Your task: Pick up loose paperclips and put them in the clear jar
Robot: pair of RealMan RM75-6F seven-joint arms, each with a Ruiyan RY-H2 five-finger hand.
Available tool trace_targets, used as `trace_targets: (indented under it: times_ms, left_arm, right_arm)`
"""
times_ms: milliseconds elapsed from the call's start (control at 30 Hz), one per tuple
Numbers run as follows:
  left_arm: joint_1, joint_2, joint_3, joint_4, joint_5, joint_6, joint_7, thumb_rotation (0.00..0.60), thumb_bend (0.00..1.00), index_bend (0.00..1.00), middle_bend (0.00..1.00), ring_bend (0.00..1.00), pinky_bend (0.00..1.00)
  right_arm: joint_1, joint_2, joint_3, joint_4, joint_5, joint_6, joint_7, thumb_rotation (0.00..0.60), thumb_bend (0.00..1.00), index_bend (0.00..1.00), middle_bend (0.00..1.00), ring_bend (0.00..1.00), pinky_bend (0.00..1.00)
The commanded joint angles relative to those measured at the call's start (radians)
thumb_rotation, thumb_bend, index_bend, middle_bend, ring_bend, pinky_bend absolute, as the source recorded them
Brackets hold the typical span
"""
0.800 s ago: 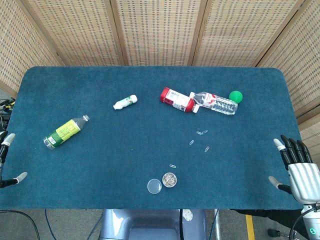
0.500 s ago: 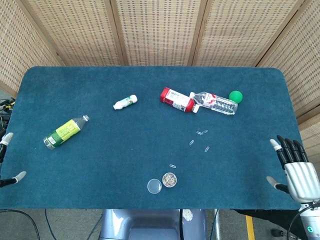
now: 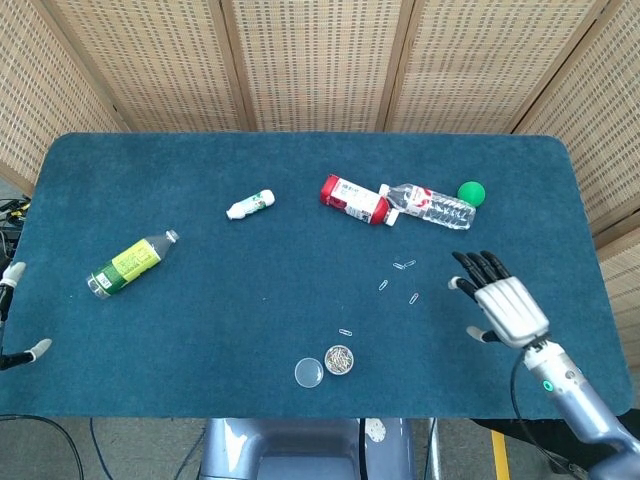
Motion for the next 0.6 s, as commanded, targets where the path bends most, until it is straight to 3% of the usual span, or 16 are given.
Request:
trace_targets:
  times_ms: [33,400,600]
  left_arm:
    - [-0.005,-0.004,-0.004,0.005,-0.011,-0.01,0.003,0.6,0.0,0.0,0.0,0.0,0.0]
    - [-0.018,-0.015,-0.007,0.019,-0.034,-0.042,0.01,0.6,0.0,0.0,0.0,0.0,0.0]
    - [-0.021,-0.018,-0.007,0.02,-0.038,-0.049,0.011,0.6,0.0,0.0,0.0,0.0,0.0]
  right_arm:
    - [0.08,-0.079,0.021,0.083,0.043,-0.098,0.05,0.6,0.16,0.37,0.0,0.0,0.0]
    - [0.174,-0.263,0.011,0.254,0.147,-0.217,-0.04,0.6,0.27,0.42,0.02,0.0,0.0]
    - [0.193,-0.304,0.0,0.297,0.173,-0.24,-0.066,0.6,0.3,0.43,0.02,0.0,0.0]
